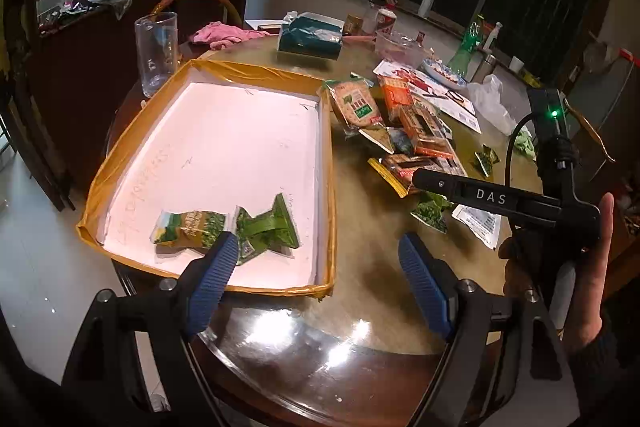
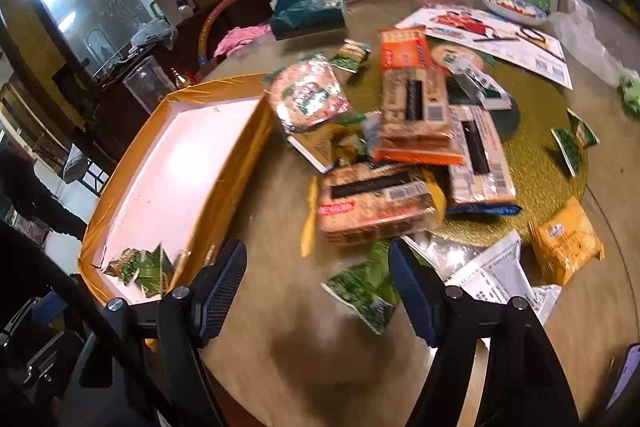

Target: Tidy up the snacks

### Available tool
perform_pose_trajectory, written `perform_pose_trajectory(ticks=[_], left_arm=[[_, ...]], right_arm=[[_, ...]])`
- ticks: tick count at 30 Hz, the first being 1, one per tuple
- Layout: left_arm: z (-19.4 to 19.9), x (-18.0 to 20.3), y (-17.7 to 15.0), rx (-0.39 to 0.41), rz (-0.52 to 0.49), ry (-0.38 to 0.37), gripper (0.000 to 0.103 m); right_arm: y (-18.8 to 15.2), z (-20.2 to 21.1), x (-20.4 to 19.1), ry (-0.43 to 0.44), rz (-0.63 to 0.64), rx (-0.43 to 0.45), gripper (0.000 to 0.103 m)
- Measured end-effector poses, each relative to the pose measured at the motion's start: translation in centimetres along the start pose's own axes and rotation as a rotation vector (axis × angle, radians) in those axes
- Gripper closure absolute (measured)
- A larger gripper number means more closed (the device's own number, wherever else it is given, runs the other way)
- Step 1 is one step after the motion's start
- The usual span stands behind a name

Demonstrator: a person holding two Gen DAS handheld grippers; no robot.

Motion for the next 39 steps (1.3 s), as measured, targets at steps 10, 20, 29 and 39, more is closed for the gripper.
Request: perform_pose_trajectory(ticks=[10, 20, 29, 39], left_arm=[[1.1, -0.7, -0.2, 0.021, 0.006, 0.008, 0.020], [0.8, 0.7, 0.0, -0.007, 0.024, -0.032, 0.020], [-1.9, 5.7, 0.6, -0.069, -0.047, -0.045, 0.020], [-8.2, 11.4, 2.0, -0.188, -0.196, -0.102, 0.020]], right_arm=[[0.0, -0.1, -2.0, 0.011, 0.022, 0.006, 0.030], [-2.3, 2.5, 1.0, 0.042, -0.016, 0.046, 0.030], [-3.8, 4.0, 8.2, 0.019, -0.127, 0.070, 0.030], [-4.8, 3.0, 12.9, 0.022, -0.191, 0.043, 0.030]])
Point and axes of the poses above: each gripper's, at about its wrist camera, not at the fingertips, and z roughly against the way its jaws point, x to its right, y to its top, the point moved 7 cm from there along -z, roughly the way its jaws point, and after that the axes turned 11 degrees about -x, right-handed, at the moved point
